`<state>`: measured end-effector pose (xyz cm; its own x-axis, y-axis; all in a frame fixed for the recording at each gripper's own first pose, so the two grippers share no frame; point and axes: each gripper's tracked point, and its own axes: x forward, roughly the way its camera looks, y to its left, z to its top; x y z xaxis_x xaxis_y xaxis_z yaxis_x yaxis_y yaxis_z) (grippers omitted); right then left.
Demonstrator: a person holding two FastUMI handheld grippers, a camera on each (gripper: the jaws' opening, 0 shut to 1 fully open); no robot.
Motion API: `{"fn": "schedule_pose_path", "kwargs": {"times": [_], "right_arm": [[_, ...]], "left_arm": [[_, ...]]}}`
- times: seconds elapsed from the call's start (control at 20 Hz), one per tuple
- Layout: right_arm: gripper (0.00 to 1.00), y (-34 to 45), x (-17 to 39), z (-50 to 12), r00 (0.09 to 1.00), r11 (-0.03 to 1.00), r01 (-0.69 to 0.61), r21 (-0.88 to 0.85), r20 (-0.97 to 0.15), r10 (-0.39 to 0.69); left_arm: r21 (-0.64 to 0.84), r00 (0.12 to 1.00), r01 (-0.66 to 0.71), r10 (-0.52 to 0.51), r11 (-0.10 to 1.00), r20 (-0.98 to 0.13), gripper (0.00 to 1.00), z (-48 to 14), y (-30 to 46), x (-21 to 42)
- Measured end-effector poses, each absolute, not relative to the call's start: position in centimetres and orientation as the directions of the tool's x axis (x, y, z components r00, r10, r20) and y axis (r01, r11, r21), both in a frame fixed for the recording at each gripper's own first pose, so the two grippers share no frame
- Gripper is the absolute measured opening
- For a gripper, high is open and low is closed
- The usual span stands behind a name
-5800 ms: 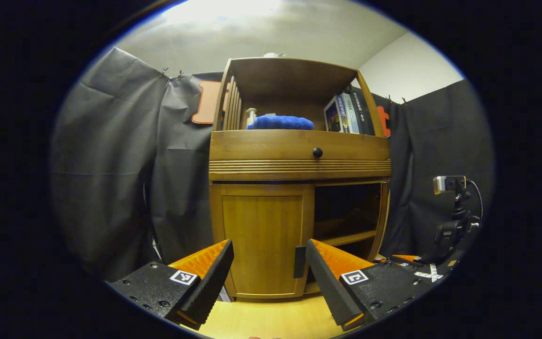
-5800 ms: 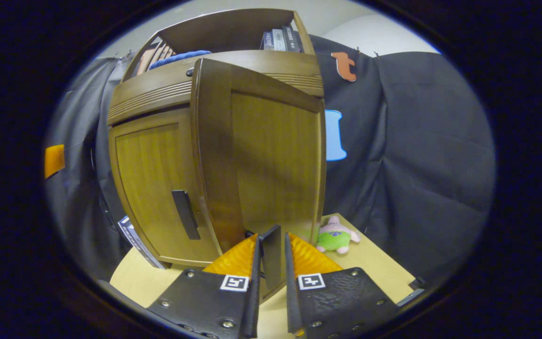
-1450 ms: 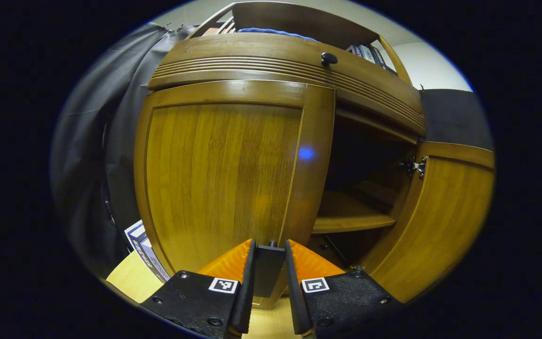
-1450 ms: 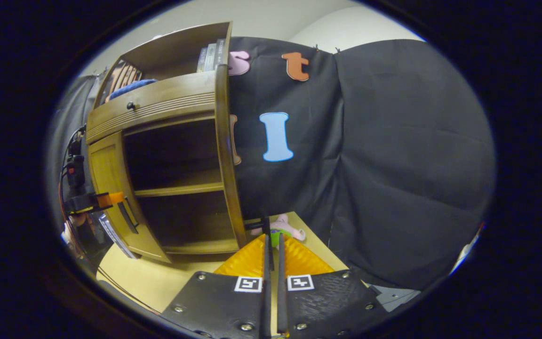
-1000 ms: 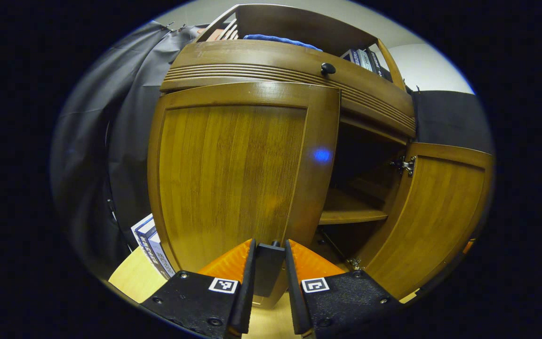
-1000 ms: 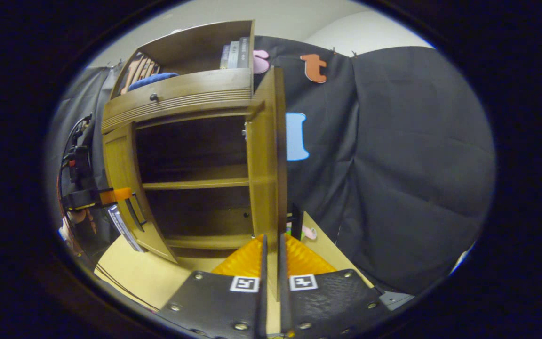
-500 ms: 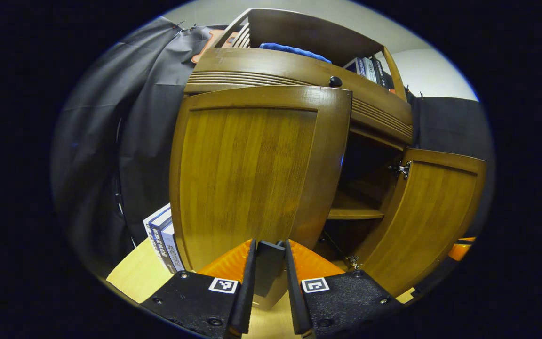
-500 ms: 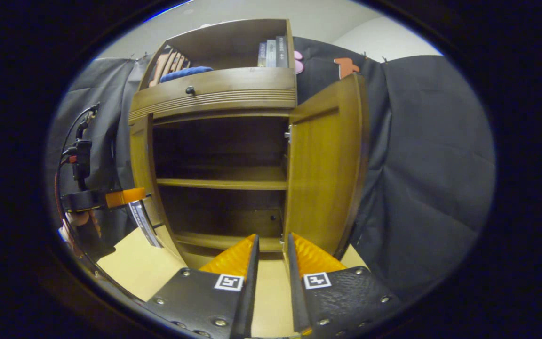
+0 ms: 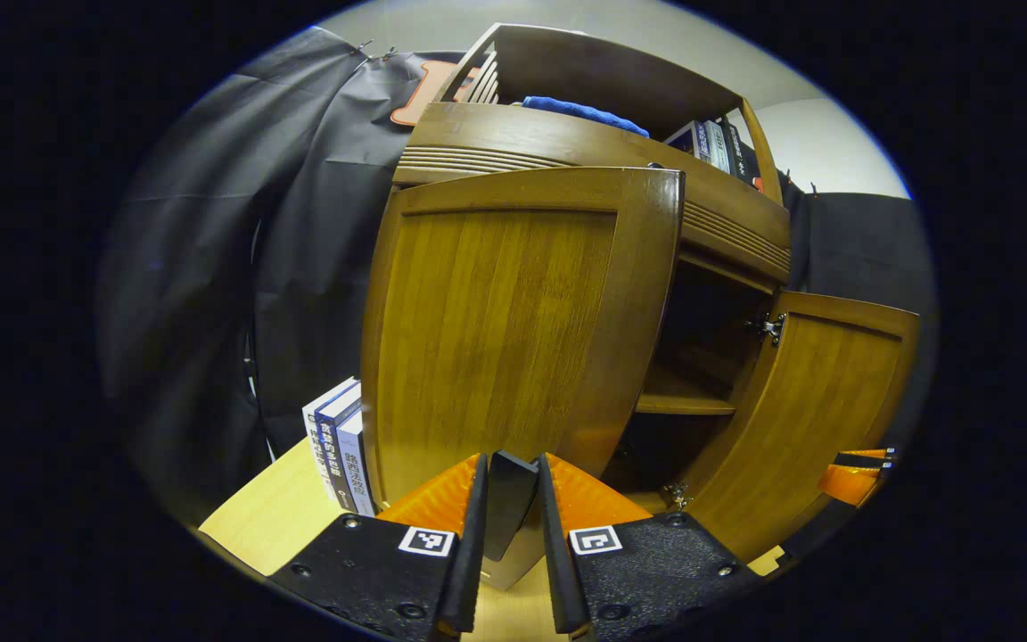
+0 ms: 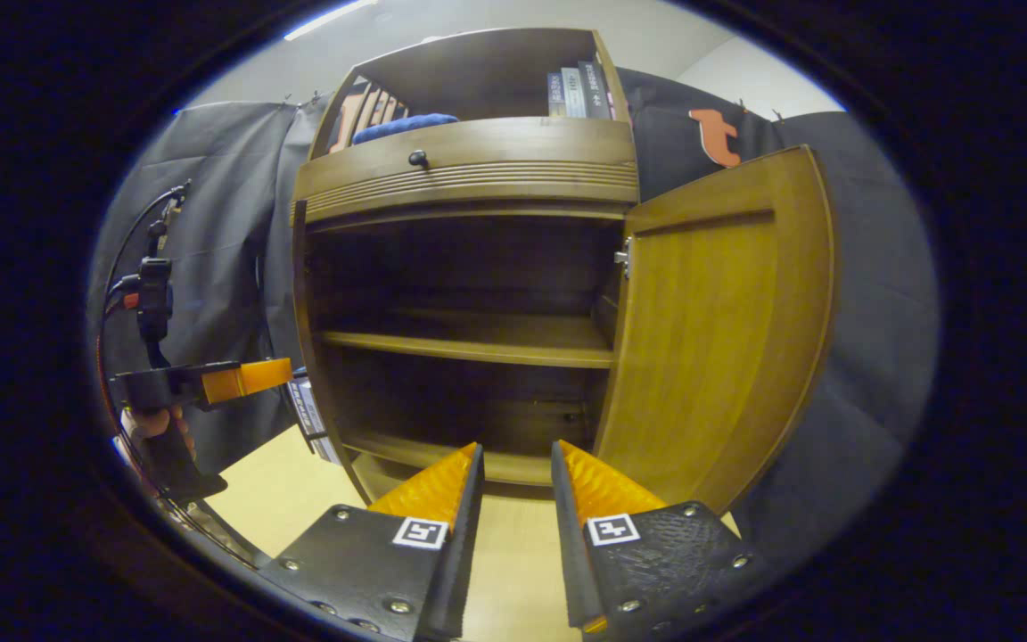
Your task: Open the right door of the double-door shoe cabinet with the right hand, and open the left door with the left hand.
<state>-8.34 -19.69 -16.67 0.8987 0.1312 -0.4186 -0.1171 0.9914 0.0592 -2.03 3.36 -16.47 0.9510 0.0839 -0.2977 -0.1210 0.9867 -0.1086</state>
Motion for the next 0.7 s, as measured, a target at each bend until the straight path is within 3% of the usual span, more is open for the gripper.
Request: {"fn": "schedule_pose_path", "kwargs": {"times": [0.2,0.4,0.65,0.7], "right_arm": [[0.43,-18.4,-8.1,-17.0,0.887,0.982,-0.166,0.086,-0.422,0.187],[0.46,-17.4,-7.8,-17.1,0.875,0.971,-0.214,0.103,-0.421,0.238],[0.46,-16.4,-7.8,-17.5,0.86,0.959,-0.256,0.124,-0.425,0.284],[0.46,-16.3,-7.8,-17.6,0.856,0.956,-0.262,0.131,-0.427,0.292]], "left_arm": [[-0.099,0.948,-0.145,0.109,0.985,-0.298,0.3,-16.0,4.3,-3.3],[-0.083,0.943,-0.174,0.142,0.981,-0.302,0.18,-15.8,5.2,-4.3],[-0.068,0.933,-0.223,0.192,0.973,-0.305,0.1,-15.3,6.7,-5.8],[-0.062,0.931,-0.234,0.205,0.97,-0.303,0.12,-15.2,7.1,-6.1]]}}
